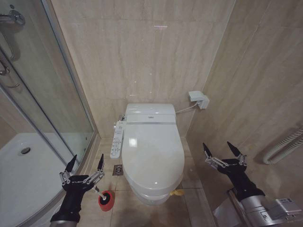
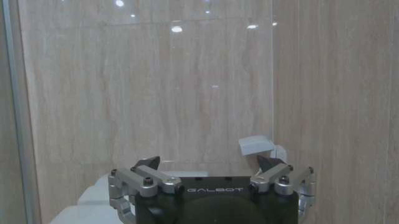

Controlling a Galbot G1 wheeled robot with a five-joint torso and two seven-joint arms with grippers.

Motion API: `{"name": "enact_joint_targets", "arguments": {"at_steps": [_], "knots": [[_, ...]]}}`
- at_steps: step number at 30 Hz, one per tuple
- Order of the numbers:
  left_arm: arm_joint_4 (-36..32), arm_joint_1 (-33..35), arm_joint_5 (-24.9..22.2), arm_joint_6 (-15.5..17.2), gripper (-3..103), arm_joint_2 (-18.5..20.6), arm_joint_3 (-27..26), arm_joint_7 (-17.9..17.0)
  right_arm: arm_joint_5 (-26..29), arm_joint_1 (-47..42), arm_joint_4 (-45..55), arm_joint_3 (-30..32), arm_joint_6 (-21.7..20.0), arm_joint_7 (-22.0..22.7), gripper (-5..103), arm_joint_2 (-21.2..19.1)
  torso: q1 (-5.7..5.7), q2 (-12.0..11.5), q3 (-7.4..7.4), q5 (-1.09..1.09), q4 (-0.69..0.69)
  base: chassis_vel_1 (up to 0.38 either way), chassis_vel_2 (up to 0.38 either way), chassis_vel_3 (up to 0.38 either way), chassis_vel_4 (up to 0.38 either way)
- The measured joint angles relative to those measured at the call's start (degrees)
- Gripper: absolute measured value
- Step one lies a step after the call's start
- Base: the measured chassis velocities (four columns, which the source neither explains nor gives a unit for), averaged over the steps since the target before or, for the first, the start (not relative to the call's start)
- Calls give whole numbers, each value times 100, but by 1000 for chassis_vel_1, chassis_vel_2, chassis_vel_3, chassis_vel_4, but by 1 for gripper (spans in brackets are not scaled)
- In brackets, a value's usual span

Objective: Open the toilet lid, clean the toilet bowl with a toilet brush, close the toilet lid, and flush.

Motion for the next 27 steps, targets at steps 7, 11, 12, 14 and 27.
{"name": "enact_joint_targets", "arguments": {"at_steps": [7, 11, 12, 14, 27], "knots": [[0, 0, 0, 0, 100, 0, 0, 0, -53, -65, 2, 2, 19, -47, 100, 52, 0, 0, 0, 0, 0, 0, 0, 0, 0], [0, 0, 0, 0, 100, 0, 0, 0, -101, -71, 4, 2, 0, -72, 100, 57, 0, 0, 0, 0, 0, 0, 0, 0, 0], [0, 0, 0, 0, 100, 0, 0, 0, -110, -71, 4, 2, -14, -75, 100, 57, 0, 0, 0, 0, 0, 0, 0, 0, 0], [0, 0, 0, 0, 100, 0, 0, 0, -116, -71, 5, 3, -26, -77, 100, 57, 0, 0, 0, 0, 0, 0, 0, 0, 0], [0, 0, 0, 0, 100, 0, 0, 0, -117, -73, 12, 6, -34, -77, 100, 56, 0, 0, 0, 0, 0, 0, 0, 0, 0]]}}
